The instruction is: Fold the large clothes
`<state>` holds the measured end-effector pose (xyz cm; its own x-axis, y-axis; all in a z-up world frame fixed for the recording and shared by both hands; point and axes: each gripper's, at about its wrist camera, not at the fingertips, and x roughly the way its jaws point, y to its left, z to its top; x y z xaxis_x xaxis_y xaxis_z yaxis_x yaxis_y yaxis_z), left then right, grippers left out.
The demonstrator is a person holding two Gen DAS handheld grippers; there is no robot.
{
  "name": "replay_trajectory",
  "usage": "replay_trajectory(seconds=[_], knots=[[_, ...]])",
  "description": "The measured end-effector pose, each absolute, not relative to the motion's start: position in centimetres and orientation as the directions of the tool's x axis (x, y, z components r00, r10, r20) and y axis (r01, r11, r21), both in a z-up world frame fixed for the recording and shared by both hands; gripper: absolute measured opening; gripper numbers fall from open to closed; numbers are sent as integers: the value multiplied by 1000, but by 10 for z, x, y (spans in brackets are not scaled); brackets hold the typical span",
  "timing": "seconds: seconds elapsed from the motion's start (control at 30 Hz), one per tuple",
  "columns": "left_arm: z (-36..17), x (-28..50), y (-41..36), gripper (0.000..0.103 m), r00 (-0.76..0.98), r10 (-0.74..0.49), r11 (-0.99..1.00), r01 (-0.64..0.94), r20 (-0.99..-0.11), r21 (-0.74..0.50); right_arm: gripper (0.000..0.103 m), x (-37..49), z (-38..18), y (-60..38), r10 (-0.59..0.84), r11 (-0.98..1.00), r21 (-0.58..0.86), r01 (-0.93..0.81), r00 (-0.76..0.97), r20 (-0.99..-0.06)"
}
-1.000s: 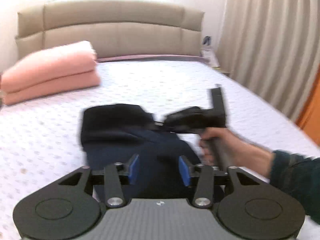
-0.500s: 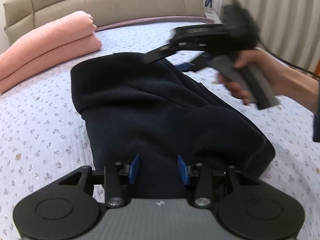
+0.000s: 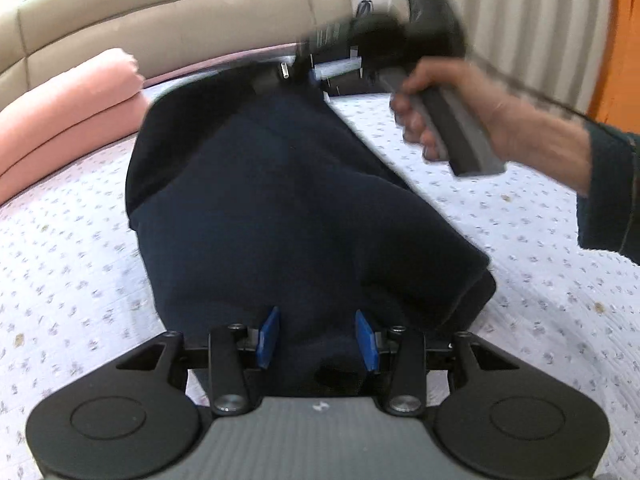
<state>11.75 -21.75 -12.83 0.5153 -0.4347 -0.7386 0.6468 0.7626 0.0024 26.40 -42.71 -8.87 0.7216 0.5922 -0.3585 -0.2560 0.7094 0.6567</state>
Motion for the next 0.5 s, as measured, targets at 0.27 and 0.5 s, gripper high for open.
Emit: replay_trajectory(seconds=[0.27, 0.5], knots=[[-144, 123, -240, 50, 475, -457, 750, 660, -752, -39, 47, 275, -196, -489, 658, 481, 872, 92, 620, -428], [-148, 123, -233, 52, 433, -489, 761, 635, -757, -128, 97, 242, -167, -448, 815, 570, 809, -146, 224, -534]])
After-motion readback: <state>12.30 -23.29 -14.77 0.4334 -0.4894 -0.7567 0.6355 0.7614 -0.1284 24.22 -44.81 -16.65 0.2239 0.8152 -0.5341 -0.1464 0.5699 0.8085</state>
